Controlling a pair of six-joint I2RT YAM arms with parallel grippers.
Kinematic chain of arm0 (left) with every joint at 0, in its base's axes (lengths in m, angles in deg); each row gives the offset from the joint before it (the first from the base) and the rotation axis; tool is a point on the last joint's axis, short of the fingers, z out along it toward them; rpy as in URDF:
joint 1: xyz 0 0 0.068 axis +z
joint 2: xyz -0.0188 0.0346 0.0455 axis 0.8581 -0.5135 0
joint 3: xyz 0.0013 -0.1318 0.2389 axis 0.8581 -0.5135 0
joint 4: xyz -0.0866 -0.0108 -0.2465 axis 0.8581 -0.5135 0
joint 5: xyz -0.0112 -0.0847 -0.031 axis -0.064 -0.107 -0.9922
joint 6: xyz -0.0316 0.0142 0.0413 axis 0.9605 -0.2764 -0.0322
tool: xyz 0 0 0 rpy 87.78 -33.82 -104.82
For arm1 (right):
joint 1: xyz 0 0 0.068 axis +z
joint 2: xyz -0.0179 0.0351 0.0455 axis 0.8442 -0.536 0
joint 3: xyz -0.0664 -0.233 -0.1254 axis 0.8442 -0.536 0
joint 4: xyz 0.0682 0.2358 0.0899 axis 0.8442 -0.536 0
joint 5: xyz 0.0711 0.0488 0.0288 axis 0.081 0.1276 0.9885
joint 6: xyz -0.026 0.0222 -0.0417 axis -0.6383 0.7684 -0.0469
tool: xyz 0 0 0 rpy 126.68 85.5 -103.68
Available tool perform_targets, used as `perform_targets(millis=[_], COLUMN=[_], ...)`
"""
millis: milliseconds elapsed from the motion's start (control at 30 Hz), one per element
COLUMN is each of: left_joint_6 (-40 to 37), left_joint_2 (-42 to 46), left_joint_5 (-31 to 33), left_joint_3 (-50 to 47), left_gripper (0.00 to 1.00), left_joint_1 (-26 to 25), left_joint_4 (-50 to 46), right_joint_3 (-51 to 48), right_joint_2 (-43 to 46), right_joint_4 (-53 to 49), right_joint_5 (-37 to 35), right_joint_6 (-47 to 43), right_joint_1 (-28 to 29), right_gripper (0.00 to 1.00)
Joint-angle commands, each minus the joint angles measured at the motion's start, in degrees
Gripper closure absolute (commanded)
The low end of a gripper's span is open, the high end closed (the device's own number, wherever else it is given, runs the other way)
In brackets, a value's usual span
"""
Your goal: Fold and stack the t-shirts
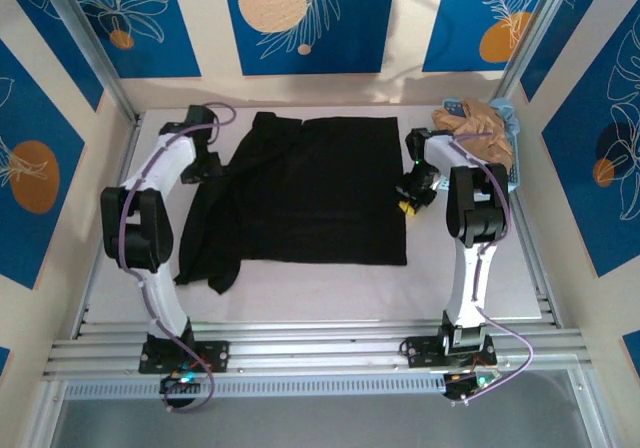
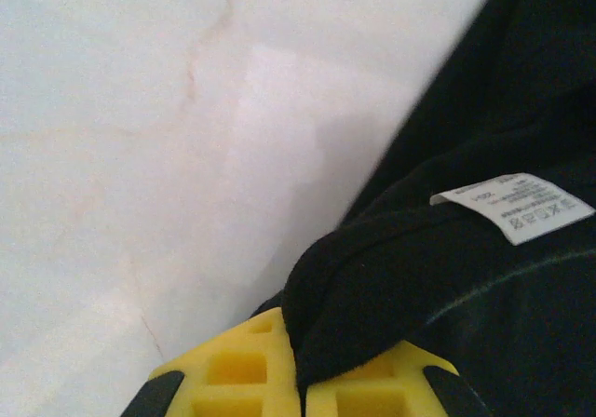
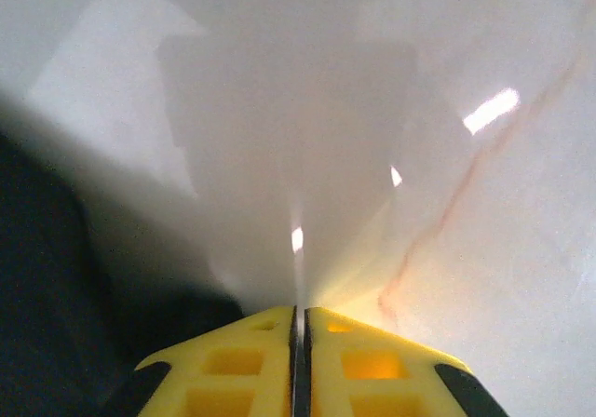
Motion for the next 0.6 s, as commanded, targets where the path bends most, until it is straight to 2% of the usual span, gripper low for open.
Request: perform_targets(millis=[0,133,267,300,333,367,400,433,567], left_joint_6=[2.1,3.0,4.2,4.2,4.0,3.8,3.9,3.6,3.7], left_joint_2=[-0.7,-2.4,-6.0,-7.6,-9.4,-10.5,-10.6,-9.7,-1.1], left_joint_5=[-2.2,-1.5,-3.5,-4.2,-4.5,-3.8,-2.9,-2.0,-0.5], left_joint_3=[5.6,11.4,14.6,16.0,17.6,18.8,19.0,17.8,6.2], left_gripper=[1.00,1.00,1.00,0.96,0.76,0.46,0.33,0.27,0.24], left_joint_1=[3.9,7.9,11.0,11.3,11.4,11.4,11.2,10.8,10.5], left_joint_4=[-2.5,-2.0,1.3,1.0,0.1,-1.0,-1.7,-1.7,-0.5], right_joint_3=[8.0,15.7,17.7,17.6,17.0,15.4,13.3,10.0,-3.0], right_joint_2=[-4.6,-8.0,-7.4,-6.6,-5.4,-3.6,-1.4,1.9,13.1], right_joint_4=[-4.4,-6.9,-5.2,-4.8,-4.7,-4.2,-3.5,-2.1,1.7], right_joint_5=[-4.2,-6.1,-4.3,-4.4,-4.9,-5.1,-5.1,-4.6,-1.6], right_joint_6=[-1.6,-2.0,-3.1,-3.5,-3.9,-3.8,-3.4,-2.7,0.7], right_joint_1=[-0.8,-1.5,-0.2,0.7,1.8,3.0,4.0,5.1,8.7], right_gripper=[0.88,0.89,0.91,0.90,0.89,0.88,0.85,0.81,0.59])
